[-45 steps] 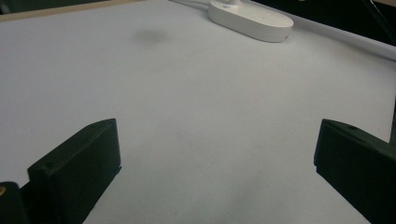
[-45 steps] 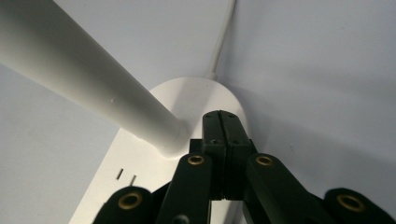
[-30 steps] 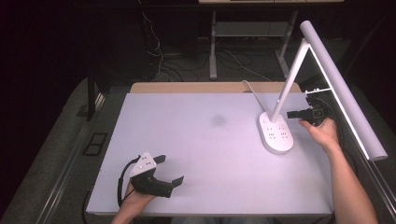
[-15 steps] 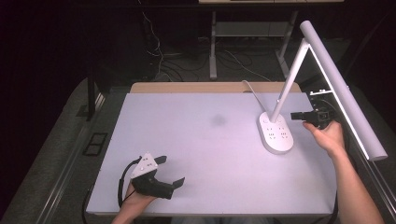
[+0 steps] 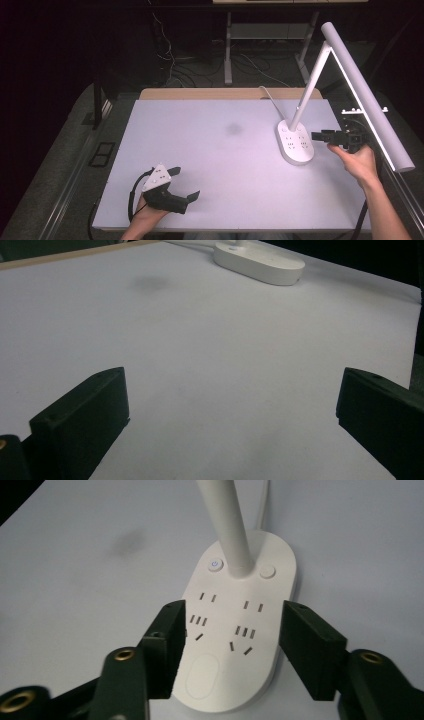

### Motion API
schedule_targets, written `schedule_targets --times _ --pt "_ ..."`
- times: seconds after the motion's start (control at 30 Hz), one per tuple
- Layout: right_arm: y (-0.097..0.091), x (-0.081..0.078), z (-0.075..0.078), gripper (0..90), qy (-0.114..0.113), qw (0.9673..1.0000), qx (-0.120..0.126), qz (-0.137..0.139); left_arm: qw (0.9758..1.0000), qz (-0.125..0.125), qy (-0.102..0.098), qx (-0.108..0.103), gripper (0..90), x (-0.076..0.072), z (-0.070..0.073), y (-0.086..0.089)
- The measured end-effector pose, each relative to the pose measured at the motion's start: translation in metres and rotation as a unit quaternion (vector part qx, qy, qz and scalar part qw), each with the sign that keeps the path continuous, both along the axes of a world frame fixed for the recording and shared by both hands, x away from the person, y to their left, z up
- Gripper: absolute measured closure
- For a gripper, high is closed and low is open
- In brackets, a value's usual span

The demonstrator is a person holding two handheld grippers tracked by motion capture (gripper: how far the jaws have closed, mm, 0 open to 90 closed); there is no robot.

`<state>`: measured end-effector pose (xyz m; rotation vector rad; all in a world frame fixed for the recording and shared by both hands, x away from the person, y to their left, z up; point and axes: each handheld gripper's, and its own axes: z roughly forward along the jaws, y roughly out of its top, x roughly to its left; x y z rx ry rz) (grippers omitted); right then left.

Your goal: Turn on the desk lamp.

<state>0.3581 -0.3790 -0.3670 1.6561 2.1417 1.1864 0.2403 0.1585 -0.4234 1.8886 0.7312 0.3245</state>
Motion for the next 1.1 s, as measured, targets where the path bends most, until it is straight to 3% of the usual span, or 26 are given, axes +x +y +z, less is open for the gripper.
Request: schedule_targets --times 0.07,0.1,0.13,0.2,0.3,0.57,0.87,1.1 --pt "0.002 -0.008 -0.001 28.8 -0.002 1.0000 0.004 -0.002 1.0000 0.000 -0.001 -0.002 0.0 0.000 0.000 0.000" --pt "0.004 -0.016 -0.003 17.0 -0.010 0.9999 0.008 0.003 1.0000 0.000 -0.001 -0.001 0.0 0.001 0.000 0.001" --pt "0.006 -0.020 -0.004 12.1 -0.011 0.9998 0.013 0.006 1.0000 0.001 -0.001 -0.002 0.0 0.001 0.000 0.001" --pt "0.007 -0.024 -0.005 11.2 -0.015 0.9997 0.018 0.008 1.0000 0.000 -0.001 -0.002 0.0 0.001 0.000 0.001" --pt "0.012 -0.034 -0.009 0.1 -0.021 0.9995 0.021 0.014 1.0000 0.001 -0.001 -0.001 0.0 0.001 0.000 0.000" --pt "0.024 -0.059 -0.019 0.1 -0.045 0.9978 0.042 0.025 1.0000 0.001 0.000 -0.003 0.0 0.001 0.000 0.000" --pt "0.043 -0.081 -0.036 0.2 -0.068 0.9951 0.045 0.057 1.0000 -0.001 -0.003 -0.001 0.0 0.000 0.001 0.000" --pt "0.055 -0.094 -0.046 0.2 -0.065 0.9939 0.047 0.076 1.0000 -0.001 -0.003 -0.001 0.0 0.000 0.001 0.001"
